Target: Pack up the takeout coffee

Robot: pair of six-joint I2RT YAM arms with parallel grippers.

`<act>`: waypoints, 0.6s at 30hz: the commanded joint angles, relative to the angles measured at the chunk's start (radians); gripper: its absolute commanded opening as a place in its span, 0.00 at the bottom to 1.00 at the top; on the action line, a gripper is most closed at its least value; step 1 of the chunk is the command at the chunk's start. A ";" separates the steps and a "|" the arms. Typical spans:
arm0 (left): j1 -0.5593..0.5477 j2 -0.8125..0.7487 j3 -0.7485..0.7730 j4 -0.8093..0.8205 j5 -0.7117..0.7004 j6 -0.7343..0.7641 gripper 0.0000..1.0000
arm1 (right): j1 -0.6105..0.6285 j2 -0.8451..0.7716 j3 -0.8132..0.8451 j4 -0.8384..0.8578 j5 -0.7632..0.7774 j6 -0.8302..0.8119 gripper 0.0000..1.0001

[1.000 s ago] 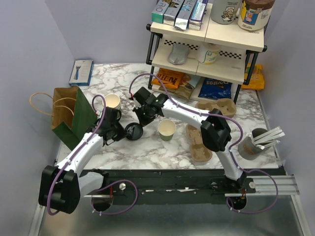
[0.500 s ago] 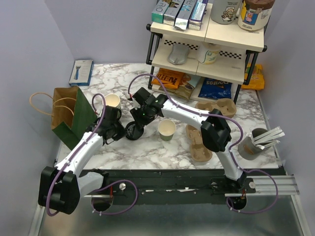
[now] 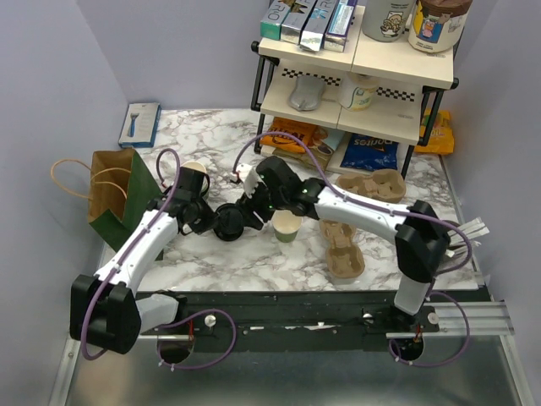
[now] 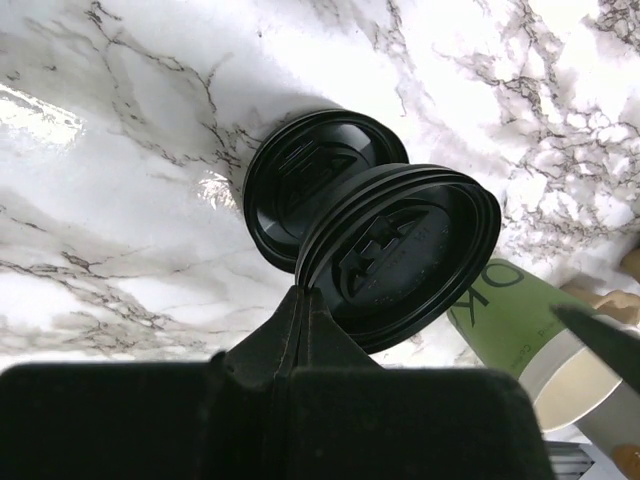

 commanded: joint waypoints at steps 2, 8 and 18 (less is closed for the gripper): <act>0.008 0.084 0.100 -0.148 0.022 0.036 0.00 | 0.012 -0.131 -0.199 0.338 -0.321 -0.244 0.62; 0.011 0.117 0.175 -0.221 0.016 0.030 0.00 | 0.053 -0.066 -0.142 0.302 -0.431 -0.313 0.50; 0.014 0.134 0.210 -0.263 0.031 0.001 0.00 | 0.087 0.040 -0.081 0.294 -0.345 -0.311 0.45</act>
